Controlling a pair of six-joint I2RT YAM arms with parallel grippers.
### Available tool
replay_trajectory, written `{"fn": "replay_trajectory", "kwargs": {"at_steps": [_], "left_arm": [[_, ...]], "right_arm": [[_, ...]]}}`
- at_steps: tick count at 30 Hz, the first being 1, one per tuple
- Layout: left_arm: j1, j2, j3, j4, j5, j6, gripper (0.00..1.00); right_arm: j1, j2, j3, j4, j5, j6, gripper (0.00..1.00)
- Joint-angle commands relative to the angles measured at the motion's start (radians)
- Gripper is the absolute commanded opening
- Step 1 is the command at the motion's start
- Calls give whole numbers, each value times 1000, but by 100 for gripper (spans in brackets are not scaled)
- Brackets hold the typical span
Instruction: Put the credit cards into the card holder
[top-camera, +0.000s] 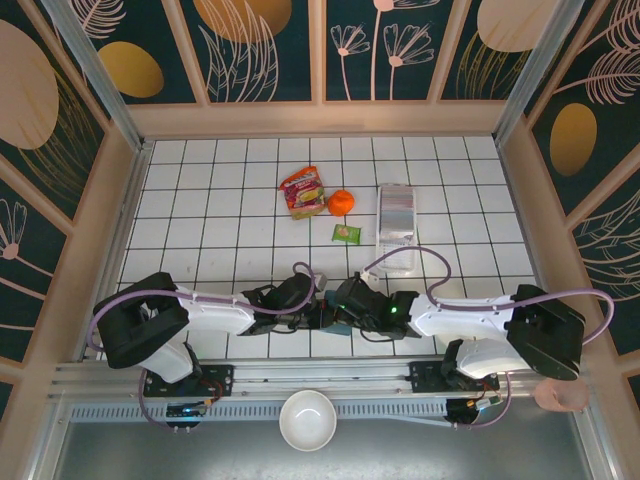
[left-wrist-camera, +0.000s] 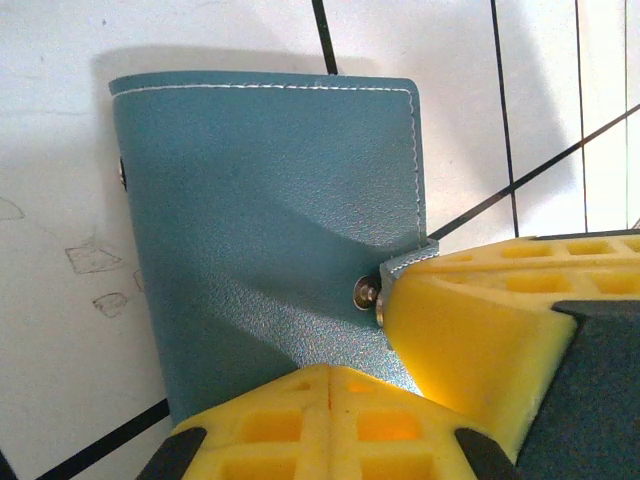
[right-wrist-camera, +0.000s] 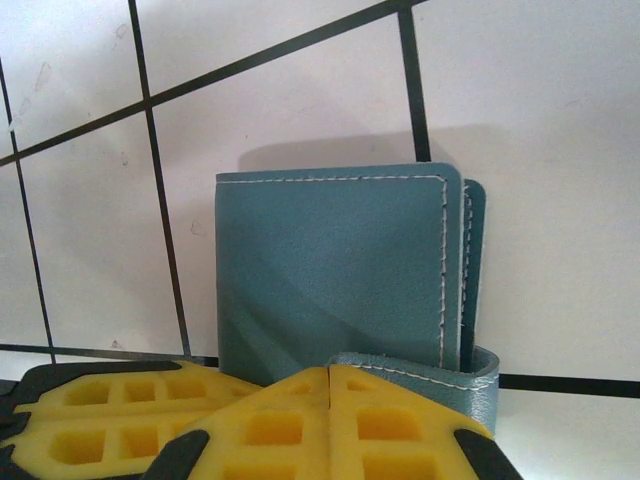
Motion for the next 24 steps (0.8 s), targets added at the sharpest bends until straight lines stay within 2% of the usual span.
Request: {"fn": "replay_trajectory", "kwargs": {"at_steps": [1,24], "left_arm": [[-5,9,-33,-66,-17,1,0],[-5,15,-29,-64,-13,-4,0]], "right_arm": [[-6,-33,-15,-54,62,40,0],[-5,-29,-32,44,32,13,0]]}}
